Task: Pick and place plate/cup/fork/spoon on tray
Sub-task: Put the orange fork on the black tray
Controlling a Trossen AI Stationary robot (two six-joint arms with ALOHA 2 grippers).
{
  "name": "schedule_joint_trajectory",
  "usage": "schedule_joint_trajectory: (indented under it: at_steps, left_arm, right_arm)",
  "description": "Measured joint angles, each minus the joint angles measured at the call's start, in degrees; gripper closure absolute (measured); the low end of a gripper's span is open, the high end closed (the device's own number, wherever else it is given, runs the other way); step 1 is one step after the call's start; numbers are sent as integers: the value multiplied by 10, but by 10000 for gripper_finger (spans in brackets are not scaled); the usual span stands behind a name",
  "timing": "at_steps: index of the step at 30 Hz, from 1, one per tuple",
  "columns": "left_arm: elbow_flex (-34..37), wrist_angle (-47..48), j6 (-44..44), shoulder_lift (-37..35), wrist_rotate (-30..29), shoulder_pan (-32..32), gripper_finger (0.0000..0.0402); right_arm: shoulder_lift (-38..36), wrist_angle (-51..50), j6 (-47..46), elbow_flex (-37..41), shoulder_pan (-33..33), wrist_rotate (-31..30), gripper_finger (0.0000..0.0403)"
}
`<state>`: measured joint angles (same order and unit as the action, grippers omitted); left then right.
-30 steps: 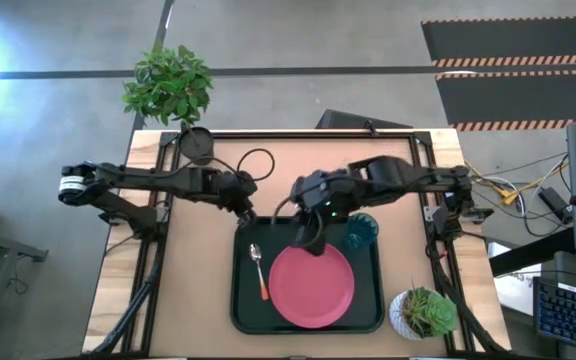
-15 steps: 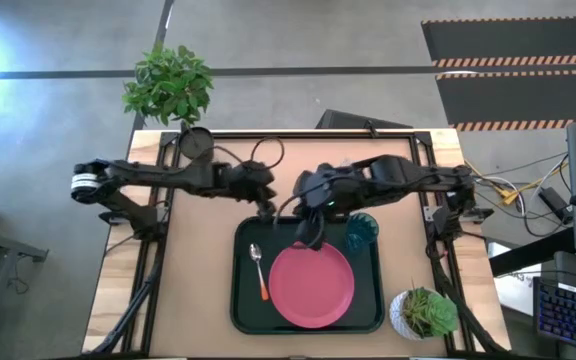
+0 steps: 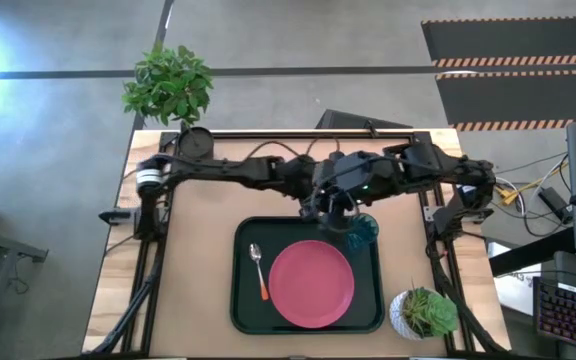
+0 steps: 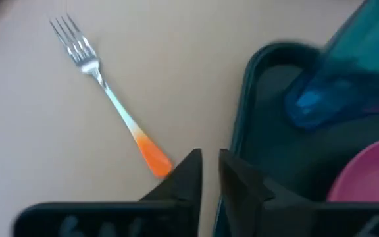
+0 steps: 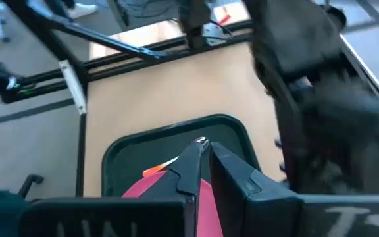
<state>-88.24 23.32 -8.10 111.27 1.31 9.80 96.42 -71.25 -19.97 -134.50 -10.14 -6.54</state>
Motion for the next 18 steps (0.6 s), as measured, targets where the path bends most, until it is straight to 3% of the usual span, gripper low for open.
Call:
schedule_joint_trajectory:
  at_steps: [8, 18]
  left_arm:
    - [-69, 30, -5, 77, -6, 18, 276]
    - [-118, 15, -34, 136, -7, 48, 269]
  right_arm:
    - [-67, 17, 55, -5, -1, 5, 381]
    - [-94, 16, 71, -5, -1, 6, 381]
